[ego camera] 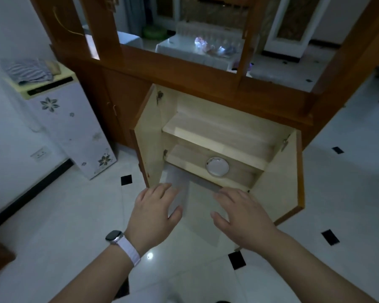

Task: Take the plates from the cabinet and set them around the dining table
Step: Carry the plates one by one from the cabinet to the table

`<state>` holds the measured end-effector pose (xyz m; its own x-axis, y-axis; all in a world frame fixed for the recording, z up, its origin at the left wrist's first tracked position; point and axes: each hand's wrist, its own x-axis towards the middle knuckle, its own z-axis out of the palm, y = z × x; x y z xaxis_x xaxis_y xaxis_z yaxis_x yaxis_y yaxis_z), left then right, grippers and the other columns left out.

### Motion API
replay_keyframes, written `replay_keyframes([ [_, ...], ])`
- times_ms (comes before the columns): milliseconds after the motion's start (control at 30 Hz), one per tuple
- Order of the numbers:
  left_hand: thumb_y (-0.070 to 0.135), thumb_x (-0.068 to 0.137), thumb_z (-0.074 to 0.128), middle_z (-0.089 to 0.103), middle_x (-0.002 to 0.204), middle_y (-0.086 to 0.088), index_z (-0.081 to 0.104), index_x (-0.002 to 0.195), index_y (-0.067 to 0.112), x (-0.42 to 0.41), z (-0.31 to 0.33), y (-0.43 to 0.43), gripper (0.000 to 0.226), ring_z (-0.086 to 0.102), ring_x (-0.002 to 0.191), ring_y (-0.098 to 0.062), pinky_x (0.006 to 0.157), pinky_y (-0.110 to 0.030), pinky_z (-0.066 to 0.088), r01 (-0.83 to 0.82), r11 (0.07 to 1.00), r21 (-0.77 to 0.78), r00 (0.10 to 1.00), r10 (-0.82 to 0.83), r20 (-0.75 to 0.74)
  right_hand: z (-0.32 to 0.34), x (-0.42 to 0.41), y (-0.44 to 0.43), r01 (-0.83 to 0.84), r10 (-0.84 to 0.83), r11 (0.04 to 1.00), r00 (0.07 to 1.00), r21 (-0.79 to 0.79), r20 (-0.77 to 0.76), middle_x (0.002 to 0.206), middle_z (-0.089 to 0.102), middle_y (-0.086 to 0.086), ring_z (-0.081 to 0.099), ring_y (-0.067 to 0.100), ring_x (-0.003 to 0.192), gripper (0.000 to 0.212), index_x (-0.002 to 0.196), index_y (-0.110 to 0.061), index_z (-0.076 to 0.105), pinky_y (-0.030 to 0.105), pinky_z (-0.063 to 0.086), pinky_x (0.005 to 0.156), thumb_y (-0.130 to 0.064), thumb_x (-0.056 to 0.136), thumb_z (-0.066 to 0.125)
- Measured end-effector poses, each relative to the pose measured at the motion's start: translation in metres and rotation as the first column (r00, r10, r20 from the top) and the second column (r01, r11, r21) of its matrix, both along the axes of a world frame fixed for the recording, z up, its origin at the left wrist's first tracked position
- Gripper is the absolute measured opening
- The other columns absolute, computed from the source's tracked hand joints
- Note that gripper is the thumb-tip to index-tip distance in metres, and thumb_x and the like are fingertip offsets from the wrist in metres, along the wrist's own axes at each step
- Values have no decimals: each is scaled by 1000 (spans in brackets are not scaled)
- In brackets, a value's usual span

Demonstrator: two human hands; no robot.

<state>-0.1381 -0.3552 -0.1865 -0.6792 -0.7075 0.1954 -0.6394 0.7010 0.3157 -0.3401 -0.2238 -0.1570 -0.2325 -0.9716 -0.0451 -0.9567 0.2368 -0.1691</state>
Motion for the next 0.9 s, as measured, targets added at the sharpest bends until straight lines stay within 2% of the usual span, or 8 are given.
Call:
replay_keyframes([
  [367,48,85,47,63,123,0,62,123,24,-51,-20,-92,48,58,112,-23,91,-39,43,103,994,29,994,-104,44,-17,-52,-72,131,-132,991,991,16,37,123,61,2,58,23,111,57,125,-19,61,38,44,91,-55,87,37],
  [567,49,84,48,64,123,0,63,121,24,-104,-31,-147,47,59,111,-23,89,-40,45,110,993,40,980,-115,161,-48,-99,-127,158,-161,987,978,37,135,133,56,-1,51,21,120,64,132,-21,56,37,38,98,-58,88,28],
  [700,50,83,45,65,120,2,65,116,23,-145,-26,-190,47,61,106,-23,85,-36,46,138,990,20,964,-139,228,-59,-135,-171,169,-180,983,965,76,191,145,41,-5,36,16,132,76,142,-27,41,33,27,106,-63,83,11],
  [833,50,83,45,64,123,2,63,119,24,-187,-20,-222,49,60,109,-22,89,-38,45,149,988,30,966,-152,211,-64,-167,-202,243,-248,969,939,50,240,145,44,-2,38,18,131,64,142,-24,43,35,29,105,-59,91,24],
  [900,48,83,47,64,123,2,62,122,25,-208,-19,-233,49,60,110,-22,89,-39,45,174,984,33,966,-177,186,-66,-182,-212,259,-264,964,934,53,241,145,44,-1,39,18,131,66,141,-24,44,35,31,106,-59,90,23],
])
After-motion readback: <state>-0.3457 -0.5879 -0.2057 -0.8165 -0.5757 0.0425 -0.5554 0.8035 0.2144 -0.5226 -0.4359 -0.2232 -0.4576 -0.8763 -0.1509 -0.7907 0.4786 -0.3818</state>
